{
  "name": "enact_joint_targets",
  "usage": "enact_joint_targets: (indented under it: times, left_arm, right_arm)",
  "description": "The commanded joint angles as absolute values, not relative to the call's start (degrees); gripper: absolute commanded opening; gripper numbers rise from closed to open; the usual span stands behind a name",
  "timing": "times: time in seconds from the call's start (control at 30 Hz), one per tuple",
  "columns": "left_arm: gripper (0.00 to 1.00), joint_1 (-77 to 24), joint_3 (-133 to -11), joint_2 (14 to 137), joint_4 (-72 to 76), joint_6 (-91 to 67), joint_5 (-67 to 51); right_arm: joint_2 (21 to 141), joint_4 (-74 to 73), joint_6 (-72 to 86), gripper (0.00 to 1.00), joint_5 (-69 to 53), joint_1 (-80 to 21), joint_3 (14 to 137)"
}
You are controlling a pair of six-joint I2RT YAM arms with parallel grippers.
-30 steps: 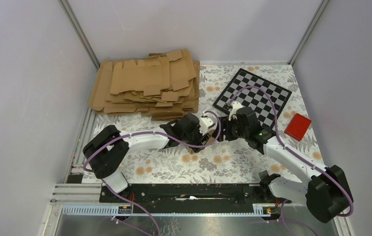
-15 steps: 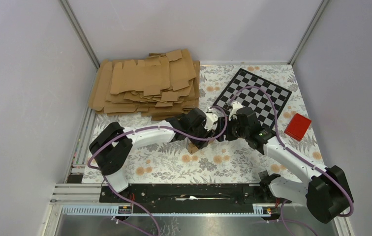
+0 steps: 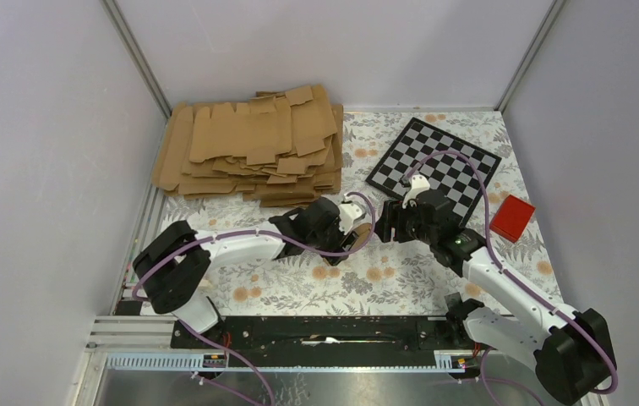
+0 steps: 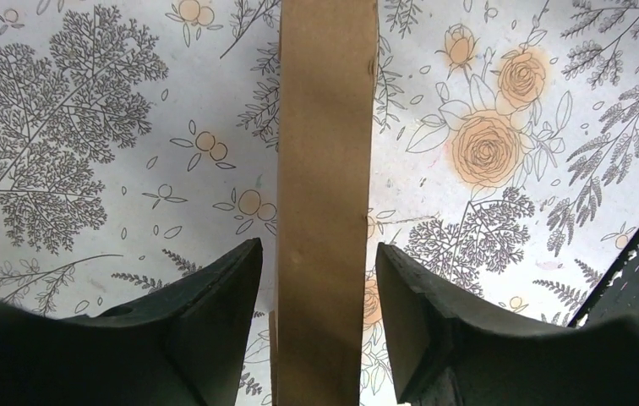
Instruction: Fold the paper box
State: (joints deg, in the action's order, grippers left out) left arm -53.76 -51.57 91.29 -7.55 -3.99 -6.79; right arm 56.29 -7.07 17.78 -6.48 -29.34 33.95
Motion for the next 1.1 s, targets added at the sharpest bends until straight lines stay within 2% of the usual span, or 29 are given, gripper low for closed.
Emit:
enact_joint_targets:
  times: [0.0, 0.17, 0.4, 0.6, 1.07]
  left_arm:
    - [0.58, -53.97, -50.5, 88.33, -0.23, -3.36, -6.25]
    - [0.58, -54.06, -52.68, 90.32, -0.86, -3.09, -7.24]
    - [0.51, -54.19, -53.96, 92.74, -0.26, -2.2, -7.54]
    - [0.5, -54.15, -53.2, 93.03, -0.26, -2.12, -7.63]
    - [0.33, -54.16, -52.09, 93.63, 2.5, -1.87, -7.95]
  right_arm:
    - [55.33, -6.33, 18.22, 0.68, -5.06, -28.99, 33.68]
    - [55.48, -6.31, 18.7, 0.68, -5.61, -29.0, 33.72]
    - [53.96, -6.33, 18.89, 0.67, -5.96, -28.96, 33.45]
    - [53.01, -6.37, 18.48, 0.65, -6.3, -28.92, 33.09]
    - [51.7, -3.24, 15.84, 0.6, -14.17, -28.93, 30.07]
